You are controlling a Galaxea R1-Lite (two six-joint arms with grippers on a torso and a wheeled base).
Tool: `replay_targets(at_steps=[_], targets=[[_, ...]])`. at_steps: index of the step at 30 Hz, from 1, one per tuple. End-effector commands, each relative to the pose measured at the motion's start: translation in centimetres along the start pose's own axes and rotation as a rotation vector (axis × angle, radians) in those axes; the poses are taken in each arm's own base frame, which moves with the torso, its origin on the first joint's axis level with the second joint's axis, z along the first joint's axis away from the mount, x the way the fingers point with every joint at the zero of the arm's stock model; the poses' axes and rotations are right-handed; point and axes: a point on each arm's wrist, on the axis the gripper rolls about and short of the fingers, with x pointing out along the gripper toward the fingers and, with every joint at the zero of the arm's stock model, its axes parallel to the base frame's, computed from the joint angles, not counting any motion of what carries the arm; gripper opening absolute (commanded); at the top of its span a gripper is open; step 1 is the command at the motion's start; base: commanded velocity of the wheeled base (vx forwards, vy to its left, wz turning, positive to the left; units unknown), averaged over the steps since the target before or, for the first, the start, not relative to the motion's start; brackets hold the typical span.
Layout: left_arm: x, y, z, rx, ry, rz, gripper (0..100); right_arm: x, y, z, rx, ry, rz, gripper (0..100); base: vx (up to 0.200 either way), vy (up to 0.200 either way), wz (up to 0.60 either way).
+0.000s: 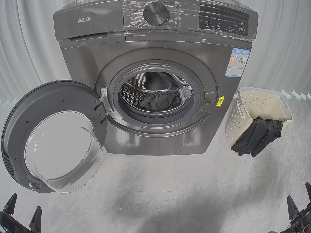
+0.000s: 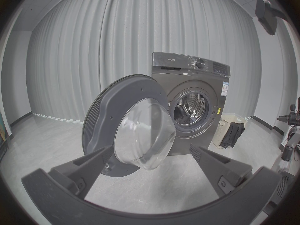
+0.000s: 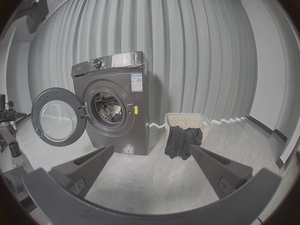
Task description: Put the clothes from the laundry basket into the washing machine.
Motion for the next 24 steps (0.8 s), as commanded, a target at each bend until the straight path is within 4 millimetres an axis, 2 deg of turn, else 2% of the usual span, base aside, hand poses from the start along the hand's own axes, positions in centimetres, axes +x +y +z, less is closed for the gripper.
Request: replay_targets(at_steps=[1, 4, 24], targets=[[0.01, 0.02, -0.55, 0.0, 0.014, -0.001, 100, 0.05, 0.01, -0.51, 0.001, 0.007, 0.0, 100, 0.0, 0.0, 0.0], [0.04, 0.03, -0.59, -0.01, 0.017, 0.007, 100, 0.05, 0.01, -0.53, 0.001, 0.008, 0.0, 100, 0.0, 0.0, 0.0], [0.02, 0.05, -0.56, -0.014, 0.017, 0.011, 100, 0.05, 0.01, -0.53, 0.001, 0.008, 0.0, 100, 0.0, -0.2, 0.0]])
